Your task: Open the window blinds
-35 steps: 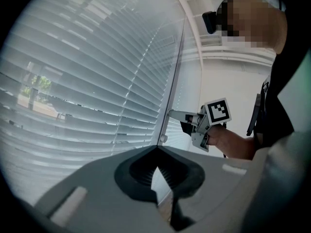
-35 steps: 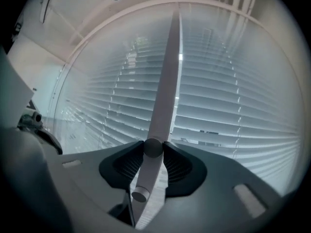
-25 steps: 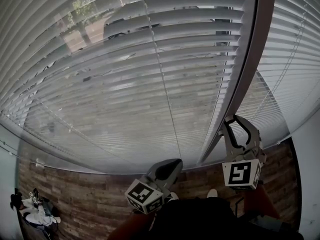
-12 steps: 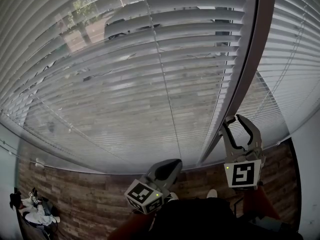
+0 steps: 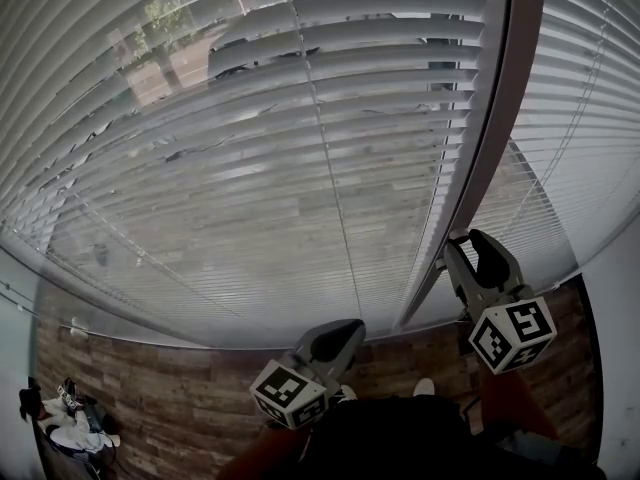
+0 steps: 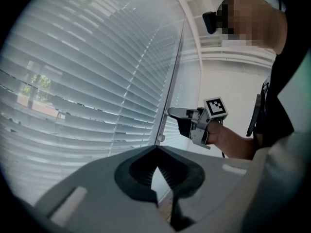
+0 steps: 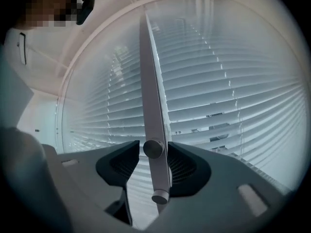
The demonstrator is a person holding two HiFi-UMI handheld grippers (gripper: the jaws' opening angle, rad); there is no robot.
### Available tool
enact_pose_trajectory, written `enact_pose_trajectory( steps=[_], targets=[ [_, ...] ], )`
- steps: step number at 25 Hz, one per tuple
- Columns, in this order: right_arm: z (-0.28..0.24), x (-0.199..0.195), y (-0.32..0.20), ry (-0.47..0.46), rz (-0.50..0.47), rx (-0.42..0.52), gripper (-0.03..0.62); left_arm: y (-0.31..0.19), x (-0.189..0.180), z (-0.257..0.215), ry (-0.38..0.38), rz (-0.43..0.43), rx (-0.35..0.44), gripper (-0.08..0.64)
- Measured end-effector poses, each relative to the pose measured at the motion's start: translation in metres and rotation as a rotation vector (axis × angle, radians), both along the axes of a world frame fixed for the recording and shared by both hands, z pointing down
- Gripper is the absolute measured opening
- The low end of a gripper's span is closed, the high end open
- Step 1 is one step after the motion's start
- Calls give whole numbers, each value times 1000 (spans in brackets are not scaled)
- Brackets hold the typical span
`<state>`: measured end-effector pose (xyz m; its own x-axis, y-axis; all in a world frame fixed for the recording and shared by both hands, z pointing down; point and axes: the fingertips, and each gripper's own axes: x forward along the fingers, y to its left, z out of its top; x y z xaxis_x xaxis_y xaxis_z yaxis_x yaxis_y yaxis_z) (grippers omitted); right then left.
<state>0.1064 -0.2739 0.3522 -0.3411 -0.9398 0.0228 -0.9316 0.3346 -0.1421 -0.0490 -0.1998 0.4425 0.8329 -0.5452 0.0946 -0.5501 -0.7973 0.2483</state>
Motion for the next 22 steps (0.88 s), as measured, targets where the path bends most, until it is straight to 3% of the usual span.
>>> enact_pose_trajectory(
  steps=[6, 14, 18, 22],
  targets=[
    [1, -1, -1, -61, -11, -12, 179, 2, 0, -1, 3, 3, -3, 0],
    [2, 0, -2, -39, 2, -9, 163, 1, -1, -1, 2, -1, -4, 0],
    [2, 0, -3, 10, 11, -2, 156, 1, 0, -1, 1, -1, -2, 0],
    [1, -2, -1, 160, 32, 18, 153, 2, 0, 0, -4, 4, -4, 0]
  ],
)
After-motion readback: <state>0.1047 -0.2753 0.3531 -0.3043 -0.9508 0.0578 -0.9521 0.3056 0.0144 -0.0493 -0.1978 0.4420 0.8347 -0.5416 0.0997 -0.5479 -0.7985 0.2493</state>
